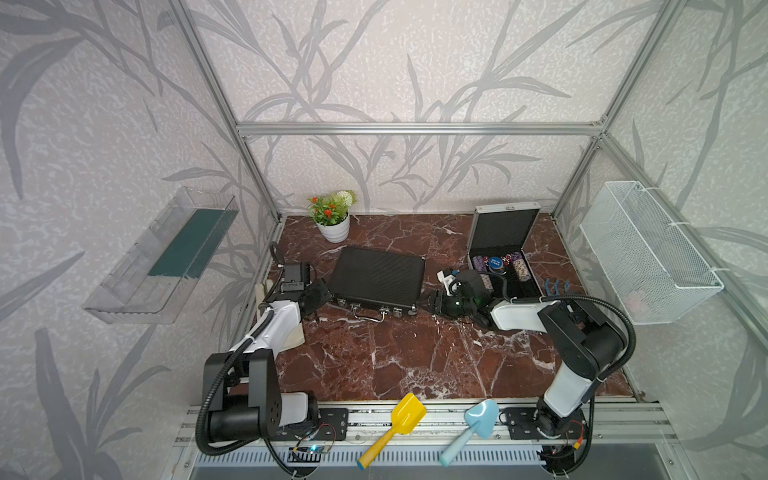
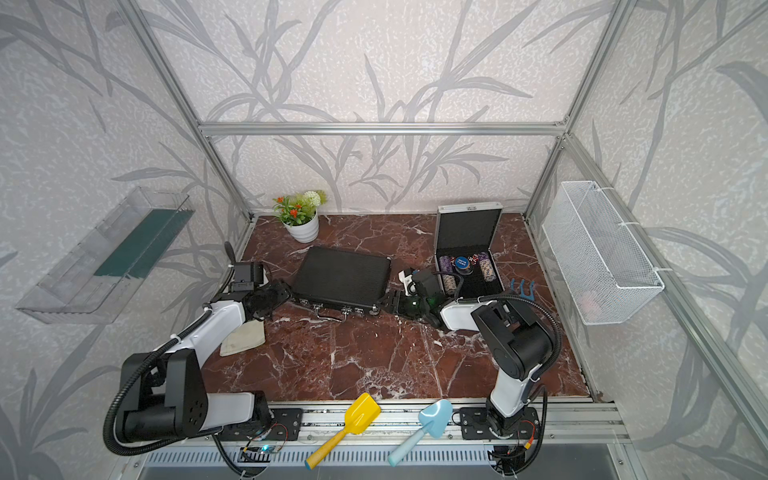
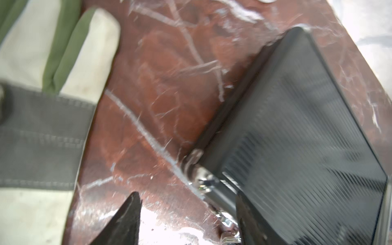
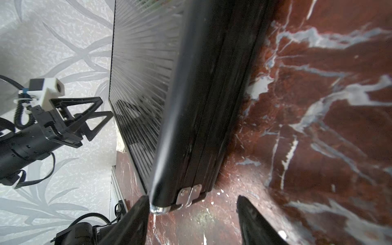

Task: Open the poker set cases
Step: Adjust the poker set case at the center of the board.

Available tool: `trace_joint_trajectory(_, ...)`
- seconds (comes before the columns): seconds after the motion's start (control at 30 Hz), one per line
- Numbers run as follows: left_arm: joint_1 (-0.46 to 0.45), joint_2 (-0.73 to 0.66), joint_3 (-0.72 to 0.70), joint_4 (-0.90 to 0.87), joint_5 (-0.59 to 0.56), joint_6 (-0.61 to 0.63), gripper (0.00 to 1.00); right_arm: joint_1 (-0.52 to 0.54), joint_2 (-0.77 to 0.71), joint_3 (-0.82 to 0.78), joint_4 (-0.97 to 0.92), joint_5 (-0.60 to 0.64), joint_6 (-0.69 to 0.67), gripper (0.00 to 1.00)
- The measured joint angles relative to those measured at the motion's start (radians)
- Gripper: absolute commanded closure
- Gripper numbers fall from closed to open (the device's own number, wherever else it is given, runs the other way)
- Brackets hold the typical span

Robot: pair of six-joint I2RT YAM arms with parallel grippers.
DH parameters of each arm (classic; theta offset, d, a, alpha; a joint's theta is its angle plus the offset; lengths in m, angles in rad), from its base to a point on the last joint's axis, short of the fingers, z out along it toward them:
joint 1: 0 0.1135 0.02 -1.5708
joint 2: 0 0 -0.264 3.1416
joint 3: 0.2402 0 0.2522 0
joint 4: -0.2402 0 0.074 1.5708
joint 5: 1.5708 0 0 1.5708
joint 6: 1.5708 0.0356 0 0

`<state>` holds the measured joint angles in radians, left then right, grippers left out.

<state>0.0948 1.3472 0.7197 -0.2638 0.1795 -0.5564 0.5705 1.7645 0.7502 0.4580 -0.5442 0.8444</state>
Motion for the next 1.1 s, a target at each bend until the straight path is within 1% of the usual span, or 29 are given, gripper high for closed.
trace_joint_trajectory(0.13,0.024,0.046,0.002,0.061,0.043,0.011,0.37,0.002,0.008,0.023,0.003,-0.013,-0.001,0.29)
trace_joint_trajectory(0.27,0.034,0.108,0.013,0.151,0.128,0.027,0.43,0.002,0.017,0.033,0.005,-0.015,-0.002,0.28)
trace_joint_trajectory(0.3,0.034,0.117,0.014,0.166,0.148,0.033,0.46,0.002,0.017,0.033,0.004,-0.015,-0.002,0.28)
trace_joint_trajectory(0.33,0.034,0.130,0.019,0.179,0.170,0.039,0.50,0.002,0.018,0.033,0.003,-0.014,-0.003,0.28)
trace_joint_trajectory(0.4,0.034,0.161,0.039,0.194,0.220,0.053,0.63,0.002,0.019,0.034,0.004,-0.014,-0.003,0.28)
trace_joint_trajectory(0.47,0.047,0.194,0.066,0.215,0.244,0.068,0.73,0.002,0.028,0.034,0.004,-0.014,-0.003,0.28)
trace_joint_trajectory(0.6,0.055,0.224,0.069,0.291,0.279,0.077,0.83,0.002,0.050,0.040,0.003,-0.013,-0.003,0.29)
trace_joint_trajectory(0.7,0.039,0.222,0.053,0.343,0.266,0.091,0.86,0.002,0.060,0.049,0.004,-0.014,-0.004,0.33)
trace_joint_trajectory(0.77,0.014,0.226,0.050,0.369,0.225,0.094,0.88,0.000,0.062,0.056,0.006,-0.015,-0.006,0.38)
trace_joint_trajectory(0.9,-0.019,0.251,0.060,0.415,0.163,0.093,0.87,-0.009,0.062,0.056,0.008,-0.018,-0.008,0.40)
trace_joint_trajectory(1.07,-0.029,0.278,0.080,0.431,0.147,0.084,0.87,-0.014,0.062,0.067,-0.006,-0.024,-0.023,0.41)
trace_joint_trajectory(1.1,-0.029,0.282,0.085,0.428,0.146,0.081,0.85,-0.015,0.062,0.071,-0.011,-0.024,-0.024,0.41)
